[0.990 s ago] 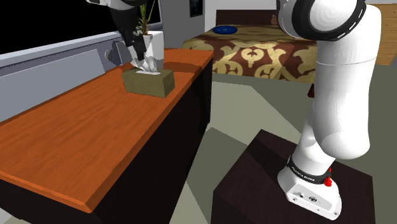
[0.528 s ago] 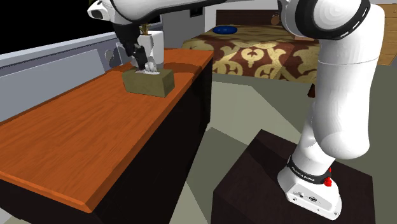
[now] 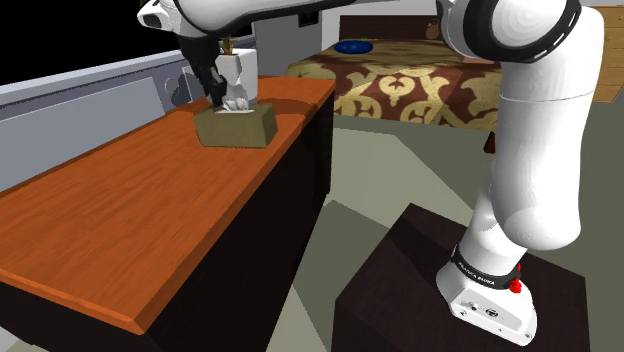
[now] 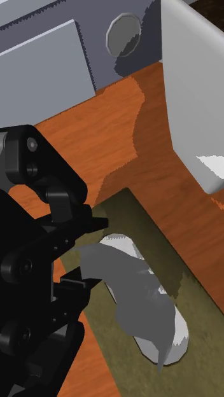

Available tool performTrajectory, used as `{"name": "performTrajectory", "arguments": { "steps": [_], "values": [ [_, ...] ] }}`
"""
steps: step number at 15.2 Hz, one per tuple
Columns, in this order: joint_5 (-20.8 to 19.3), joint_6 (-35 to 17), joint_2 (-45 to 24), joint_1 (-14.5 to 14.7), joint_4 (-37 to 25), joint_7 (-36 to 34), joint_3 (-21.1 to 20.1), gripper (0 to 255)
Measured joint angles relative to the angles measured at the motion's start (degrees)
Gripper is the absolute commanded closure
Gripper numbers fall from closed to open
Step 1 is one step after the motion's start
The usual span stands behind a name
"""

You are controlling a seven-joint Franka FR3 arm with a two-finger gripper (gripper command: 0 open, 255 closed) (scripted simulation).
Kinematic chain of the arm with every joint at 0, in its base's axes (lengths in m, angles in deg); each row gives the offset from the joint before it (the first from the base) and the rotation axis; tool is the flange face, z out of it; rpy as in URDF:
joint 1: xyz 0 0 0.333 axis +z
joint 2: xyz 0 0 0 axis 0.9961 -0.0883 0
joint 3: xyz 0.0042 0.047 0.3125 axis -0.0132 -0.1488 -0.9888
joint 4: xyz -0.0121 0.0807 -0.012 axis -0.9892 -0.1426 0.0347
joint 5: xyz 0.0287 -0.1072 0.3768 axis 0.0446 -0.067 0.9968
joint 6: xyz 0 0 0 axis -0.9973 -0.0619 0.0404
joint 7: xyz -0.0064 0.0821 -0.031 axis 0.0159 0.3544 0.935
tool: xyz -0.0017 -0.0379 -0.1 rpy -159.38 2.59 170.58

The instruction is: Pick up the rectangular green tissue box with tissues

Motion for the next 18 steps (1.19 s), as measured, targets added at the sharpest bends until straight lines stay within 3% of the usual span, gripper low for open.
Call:
{"name": "performTrajectory", "arguments": {
  "steps": [6,18],
  "values": [
    [0.12,1.4,0.03,0.15,-1.07,0.33,-0.08,255],
    [-0.47,12.23,-4.3,1.87,-16.48,3.67,-0.21,255]
  ]
}}
